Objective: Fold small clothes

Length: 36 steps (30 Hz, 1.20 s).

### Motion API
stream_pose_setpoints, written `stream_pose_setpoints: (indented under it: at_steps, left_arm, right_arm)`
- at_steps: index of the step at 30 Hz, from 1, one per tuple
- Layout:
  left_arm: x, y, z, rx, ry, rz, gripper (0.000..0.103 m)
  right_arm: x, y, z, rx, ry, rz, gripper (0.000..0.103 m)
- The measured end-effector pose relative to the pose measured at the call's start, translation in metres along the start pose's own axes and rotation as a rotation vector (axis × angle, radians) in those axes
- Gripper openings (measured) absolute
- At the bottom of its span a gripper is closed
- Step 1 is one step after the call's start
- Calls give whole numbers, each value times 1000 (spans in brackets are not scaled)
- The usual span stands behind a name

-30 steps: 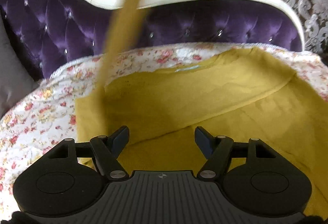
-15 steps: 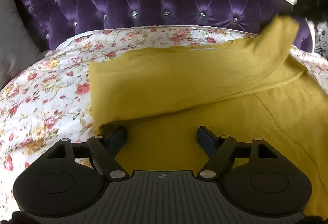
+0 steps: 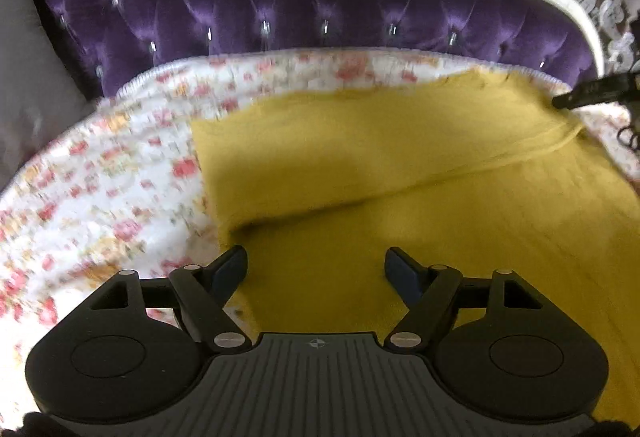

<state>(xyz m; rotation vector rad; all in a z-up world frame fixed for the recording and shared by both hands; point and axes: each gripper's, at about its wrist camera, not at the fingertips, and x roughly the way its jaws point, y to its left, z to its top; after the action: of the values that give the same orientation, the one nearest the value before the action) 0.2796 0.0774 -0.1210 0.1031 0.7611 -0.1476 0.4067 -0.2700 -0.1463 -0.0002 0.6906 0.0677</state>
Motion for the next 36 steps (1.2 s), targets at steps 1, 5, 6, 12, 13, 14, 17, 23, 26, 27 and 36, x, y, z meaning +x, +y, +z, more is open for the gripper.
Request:
stream_pose_setpoints:
  at_steps: [1,5,6,12,13,14,17,23,26,27,36]
  left_arm:
    - [-8,1,5,-5,-33,2,75]
    - [-13,5,29,-51,-131,51,86]
    - [-6,5,35,-62,-137,73,89]
    - [42,12,43,-136,-82,175,91]
    - [48,15,41,-145,-72,192,91]
    - [54,19,39,-148,-57,200,91]
    - [70,34,30,-179,-34,204,103]
    - [70,52,17,-277,-56,148,103]
    - [71,52,16,-286,-69,151,103]
    - [70,52,16,-292,-67,146,103]
    - [-1,44,4,-287,-78,81,102]
  right_arm:
    - [-7,4,-2,-23,-40,-9,54]
    - [-29,38,-6,-112,-188,32,91]
    - [-29,47,-8,-127,-209,59,95]
    - [1,85,-18,-171,-161,141,98]
    - [7,86,-21,-165,-151,144,98]
    - [11,86,-24,-158,-142,148,98]
    - [22,79,-31,-114,-98,124,101]
    - [25,78,-34,-86,-105,108,103]
    - [25,76,-34,-75,-106,117,103]
    - [24,76,-34,-71,-108,122,103]
    - [-25,86,-40,-190,-136,159,103]
